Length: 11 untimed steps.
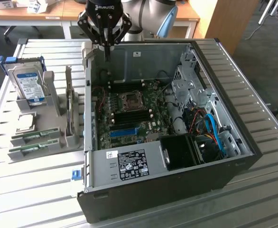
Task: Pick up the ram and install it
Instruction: 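Reach for the ram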
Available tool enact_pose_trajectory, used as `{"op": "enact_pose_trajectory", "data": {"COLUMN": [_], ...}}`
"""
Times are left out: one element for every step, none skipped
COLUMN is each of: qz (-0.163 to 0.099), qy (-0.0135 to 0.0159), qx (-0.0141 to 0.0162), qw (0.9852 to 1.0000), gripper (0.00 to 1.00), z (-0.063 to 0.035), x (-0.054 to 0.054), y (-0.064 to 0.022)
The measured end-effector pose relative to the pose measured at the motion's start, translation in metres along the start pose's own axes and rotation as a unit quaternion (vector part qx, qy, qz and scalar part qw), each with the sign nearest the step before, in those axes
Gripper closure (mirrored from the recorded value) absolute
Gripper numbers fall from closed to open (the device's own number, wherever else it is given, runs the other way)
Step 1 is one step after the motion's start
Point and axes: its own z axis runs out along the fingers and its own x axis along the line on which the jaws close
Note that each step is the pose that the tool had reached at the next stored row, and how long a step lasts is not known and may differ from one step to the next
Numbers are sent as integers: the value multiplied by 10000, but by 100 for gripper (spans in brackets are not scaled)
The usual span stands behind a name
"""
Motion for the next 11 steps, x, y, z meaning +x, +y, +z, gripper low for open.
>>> {"op": "enact_pose_trajectory", "data": {"qz": [0,0,0,-1,0,-1,-1,0,0,0,-1], "qy": [0,0,0,0,0,0,0,0,0,0,0], "qx": [0,0,0,0,0,0,0,0,0,0,0], "qw": [10000,10000,10000,10000,10000,10000,10000,10000,10000,10000,10000], "gripper": [89,89,89,89,89,89,89,89,89,89,89], "z": [0,-1,-1,-1,-1,-1,-1,-2,-2,-2,-2], "x": [22,44,67,89,114,140,171,201,232,264,292], "y": [-2,-3,-5,-7,-8,-11,-13,-15,-17,-20,-22]}}
